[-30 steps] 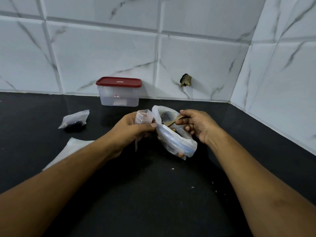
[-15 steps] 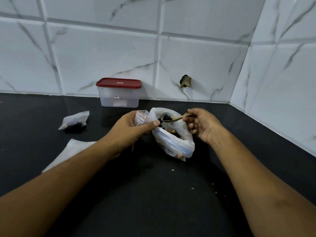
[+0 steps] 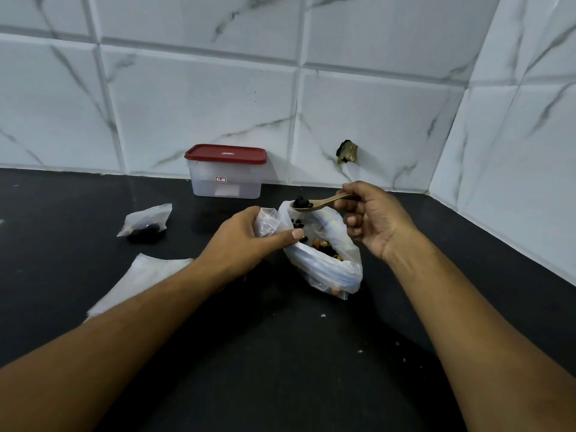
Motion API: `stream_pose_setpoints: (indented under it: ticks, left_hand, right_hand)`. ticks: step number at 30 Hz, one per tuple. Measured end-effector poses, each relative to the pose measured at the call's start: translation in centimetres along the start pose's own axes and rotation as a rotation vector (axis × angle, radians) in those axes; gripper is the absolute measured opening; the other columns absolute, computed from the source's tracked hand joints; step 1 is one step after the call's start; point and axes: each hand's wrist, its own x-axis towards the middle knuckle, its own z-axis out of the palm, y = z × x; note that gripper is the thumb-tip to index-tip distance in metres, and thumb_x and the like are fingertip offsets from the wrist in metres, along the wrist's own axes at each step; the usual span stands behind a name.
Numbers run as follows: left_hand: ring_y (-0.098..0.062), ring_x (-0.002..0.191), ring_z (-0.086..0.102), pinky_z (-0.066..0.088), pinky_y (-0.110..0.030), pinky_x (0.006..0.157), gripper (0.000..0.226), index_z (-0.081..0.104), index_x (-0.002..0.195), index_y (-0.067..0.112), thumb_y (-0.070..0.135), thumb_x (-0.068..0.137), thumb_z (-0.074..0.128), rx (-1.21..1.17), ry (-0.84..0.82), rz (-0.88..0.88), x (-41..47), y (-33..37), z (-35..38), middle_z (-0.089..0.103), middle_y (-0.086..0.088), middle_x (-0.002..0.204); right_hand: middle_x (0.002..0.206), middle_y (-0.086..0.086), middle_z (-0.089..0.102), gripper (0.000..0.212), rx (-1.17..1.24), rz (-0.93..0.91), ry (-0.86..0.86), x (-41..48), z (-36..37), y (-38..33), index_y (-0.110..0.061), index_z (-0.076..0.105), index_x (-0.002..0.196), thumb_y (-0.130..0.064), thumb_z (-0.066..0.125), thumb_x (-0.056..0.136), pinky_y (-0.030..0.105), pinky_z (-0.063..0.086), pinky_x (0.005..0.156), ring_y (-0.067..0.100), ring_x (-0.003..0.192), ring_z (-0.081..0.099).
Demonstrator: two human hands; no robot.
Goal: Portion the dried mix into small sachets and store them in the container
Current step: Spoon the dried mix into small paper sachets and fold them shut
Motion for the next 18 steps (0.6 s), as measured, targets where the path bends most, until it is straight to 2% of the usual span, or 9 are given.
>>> stream_pose_setpoints:
  ticks: [4, 9, 11, 15, 18]
  left_hand:
    - [-0.007, 0.098, 0.071, 0.060, -0.036, 0.091, 0.060, 0.065, 0.122, 0.029, 0.064, 0.076, 0.078, 0.005, -0.019, 0.005, 0.0, 0.2, 0.1, 0.075, 0.009, 0.110]
    - [-0.013, 0.095, 0.073, 0.060, -0.046, 0.090, 0.054, 0.066, 0.114, 0.028, 0.063, 0.075, 0.079, -0.005, -0.016, 0.007, -0.1, 0.2, 0.0, 0.076, 0.005, 0.104]
    - [-0.013, 0.095, 0.073, 0.060, -0.046, 0.091, 0.057, 0.064, 0.114, 0.029, 0.064, 0.073, 0.079, -0.018, -0.015, 0.005, -0.2, 0.2, 0.1, 0.076, 0.005, 0.104]
    - [-0.013, 0.096, 0.073, 0.060, -0.046, 0.091, 0.061, 0.064, 0.116, 0.028, 0.064, 0.070, 0.080, -0.043, -0.026, -0.003, 0.0, 0.0, 0.0, 0.076, 0.006, 0.106]
    - [-0.014, 0.098, 0.073, 0.060, -0.048, 0.092, 0.073, 0.063, 0.117, 0.028, 0.072, 0.062, 0.082, -0.072, -0.026, -0.015, 0.1, 0.0, -0.2, 0.075, 0.006, 0.107]
  right_hand:
    - [0.067, 0.003, 0.070, 0.018, -0.062, -0.033, -0.035, -0.6, 1.0, 0.1, -0.012, 0.071, 0.085, -0.023, 0.063, 0.097, 0.021, 0.025, 0.043, 0.010, 0.043, 0.041]
    - [0.074, 0.007, 0.075, 0.019, -0.177, -0.104, -0.098, -1.7, 2.3, 0.5, -0.009, 0.072, 0.093, -0.026, 0.064, 0.100, 0.020, 0.028, 0.040, 0.012, 0.042, 0.043]
    - [0.077, 0.010, 0.076, 0.021, -0.225, -0.132, -0.149, -2.1, 2.8, 0.7, -0.007, 0.072, 0.098, -0.027, 0.065, 0.101, 0.019, 0.031, 0.039, 0.011, 0.041, 0.045]
    - [0.083, 0.011, 0.077, 0.018, -0.286, -0.179, -0.269, -2.8, 3.1, 0.7, -0.004, 0.071, 0.105, -0.021, 0.068, 0.099, 0.024, 0.029, 0.047, 0.010, 0.042, 0.051]
    - [0.088, 0.014, 0.077, 0.016, -0.291, -0.207, -0.326, -2.7, 2.7, 0.3, -0.004, 0.071, 0.108, -0.015, 0.069, 0.097, 0.026, 0.028, 0.050, 0.009, 0.044, 0.056]
